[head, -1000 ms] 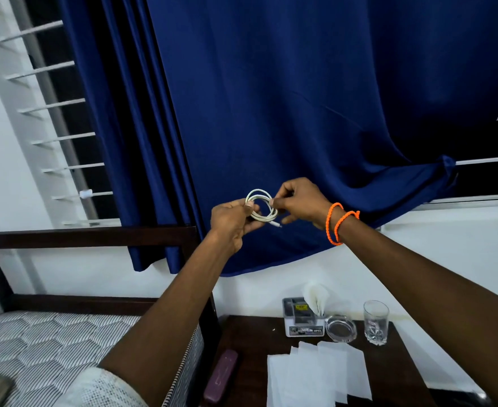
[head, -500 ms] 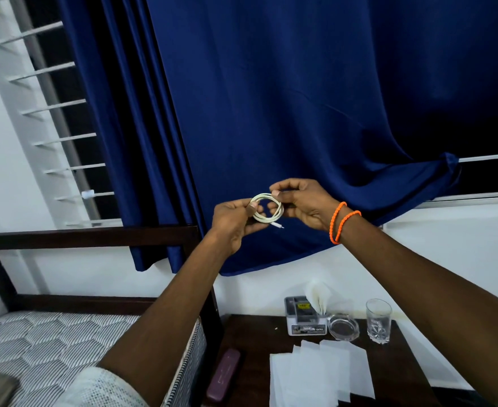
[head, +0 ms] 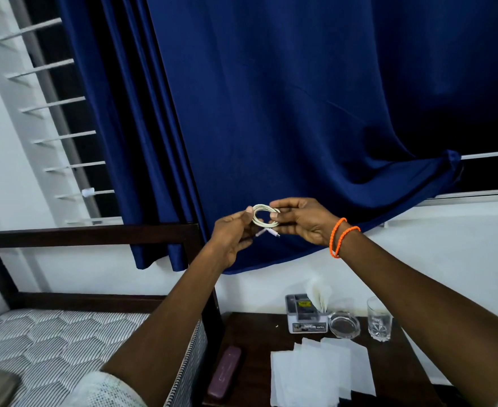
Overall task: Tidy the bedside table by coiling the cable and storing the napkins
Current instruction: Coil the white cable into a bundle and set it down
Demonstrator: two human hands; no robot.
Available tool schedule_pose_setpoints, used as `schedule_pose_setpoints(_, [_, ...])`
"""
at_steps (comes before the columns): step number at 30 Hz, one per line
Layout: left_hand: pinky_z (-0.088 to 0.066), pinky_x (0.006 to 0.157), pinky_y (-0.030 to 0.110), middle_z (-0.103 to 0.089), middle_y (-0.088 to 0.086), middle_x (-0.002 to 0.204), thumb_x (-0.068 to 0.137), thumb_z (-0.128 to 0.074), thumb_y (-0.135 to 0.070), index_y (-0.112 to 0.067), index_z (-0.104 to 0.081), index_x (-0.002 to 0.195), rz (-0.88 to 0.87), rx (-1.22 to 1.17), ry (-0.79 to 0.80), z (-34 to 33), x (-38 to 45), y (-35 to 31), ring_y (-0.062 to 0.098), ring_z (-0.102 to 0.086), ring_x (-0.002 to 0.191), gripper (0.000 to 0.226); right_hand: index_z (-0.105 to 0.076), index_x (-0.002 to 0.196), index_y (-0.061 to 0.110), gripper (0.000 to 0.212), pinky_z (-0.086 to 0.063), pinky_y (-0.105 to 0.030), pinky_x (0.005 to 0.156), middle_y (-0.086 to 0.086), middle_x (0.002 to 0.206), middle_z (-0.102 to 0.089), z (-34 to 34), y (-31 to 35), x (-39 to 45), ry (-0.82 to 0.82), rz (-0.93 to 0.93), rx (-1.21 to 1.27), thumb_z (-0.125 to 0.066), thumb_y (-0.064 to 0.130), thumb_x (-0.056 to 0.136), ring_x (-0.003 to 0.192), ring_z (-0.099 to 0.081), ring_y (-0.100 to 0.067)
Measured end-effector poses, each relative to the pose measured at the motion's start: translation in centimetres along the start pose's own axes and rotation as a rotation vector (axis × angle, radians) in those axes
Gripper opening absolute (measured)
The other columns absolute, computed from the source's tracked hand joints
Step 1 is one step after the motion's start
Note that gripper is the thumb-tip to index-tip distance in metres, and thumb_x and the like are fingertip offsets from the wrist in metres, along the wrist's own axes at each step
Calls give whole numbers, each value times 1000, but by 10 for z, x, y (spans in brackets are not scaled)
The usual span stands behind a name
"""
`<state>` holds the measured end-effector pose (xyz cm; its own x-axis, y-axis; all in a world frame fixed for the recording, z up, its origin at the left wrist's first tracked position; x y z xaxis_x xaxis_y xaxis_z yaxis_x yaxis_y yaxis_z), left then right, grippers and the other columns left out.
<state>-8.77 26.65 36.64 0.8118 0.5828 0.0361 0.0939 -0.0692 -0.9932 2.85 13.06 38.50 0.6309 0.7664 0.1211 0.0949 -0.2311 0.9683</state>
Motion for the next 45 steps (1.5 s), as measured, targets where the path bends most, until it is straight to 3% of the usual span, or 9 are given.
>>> schedule_pose_setpoints(2, [-61,77,40,-79,10,101,96,-65,-41,-15,-77,105,41,10,48,1,1,2,25,-77,90,30,-65,114,-1,32,-64,-38,70,-12,90,-70,1,-1,1,-4,6,3,-69,-12,84,78,-73,-24])
schedule_pose_setpoints(7, [-60,62,25,-77,15,89,94,-72,-19,4,-73,106,36,-24,-7,7,5,3,20,-74,72,26,-66,113,-1,35,-64,-43,74,-12,88,-72,3,-8,2,-34,32,-108,-74,-12,81,78,-74,-26])
schedule_pose_setpoints(14, [-62,65,25,-77,14,85,85,-76,1,6,-75,91,21,-100,-90,16,7,28,18,-76,73,7,-66,110,-3,20,-64,-41,71,-17,89,-67,3,-37,5,-121,5,-112,-67,-5,90,75,-69,-25])
schedule_pose_setpoints(22, [-58,55,20,-77,14,78,80,-83,-5,2,-77,84,142,-148,-222,32,8,88,13,-70,57,10,-57,102,3,19,-61,-33,56,-17,93,-67,2,-106,8,-257,-76,-22,-67,-7,89,70,-70,-23])
schedule_pose_setpoints(28, [-53,46,15,-66,7,70,92,-72,-9,-2,-73,95,392,-198,-158,35,11,138,10,-59,55,7,-64,115,11,30,-61,-35,64,-18,101,-70,10,-162,10,-305,-143,-17,-66,-5,90,83,-72,-28])
schedule_pose_setpoints(31, [-48,44,12,-66,8,79,95,-68,-12,-2,-72,99,464,-172,-132,41,16,160,11,-61,60,11,-72,106,12,22,-60,-32,62,-17,103,-75,14,-188,12,-323,-192,-9,-64,-3,92,84,-73,-27])
schedule_pose_setpoints(38, [-50,46,16,-73,11,84,93,-70,-8,1,-74,105,460,-62,-206,61,35,210,13,-62,62,15,-73,95,13,20,-61,-33,63,-15,101,-75,15,-240,22,-308,-257,-10,-63,-4,92,83,-72,-27])
schedule_pose_setpoints(41, [-48,45,16,-73,7,78,91,-73,-10,-3,-74,105,460,-1,-212,71,38,228,11,-64,60,15,-67,109,12,27,-61,-42,71,-17,105,-71,16,-259,27,-292,-254,-13,-65,-6,90,88,-71,-31])
schedule_pose_setpoints(45, [-54,55,19,-74,17,98,91,-73,-8,1,-72,114,392,18,-202,84,42,248,17,-67,71,25,-59,122,-2,35,-61,-48,78,-25,115,-67,16,-278,32,-226,-311,22,-68,-9,88,95,-69,-35])
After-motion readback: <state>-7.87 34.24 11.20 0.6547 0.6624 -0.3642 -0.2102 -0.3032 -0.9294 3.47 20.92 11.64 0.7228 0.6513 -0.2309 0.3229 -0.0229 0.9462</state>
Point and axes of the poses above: each hand's wrist, its own x-axis towards the middle knuckle, its own z-axis out of the back of the hand, y = z × x, the point moved 4 cm from there along x, towards the middle knuckle
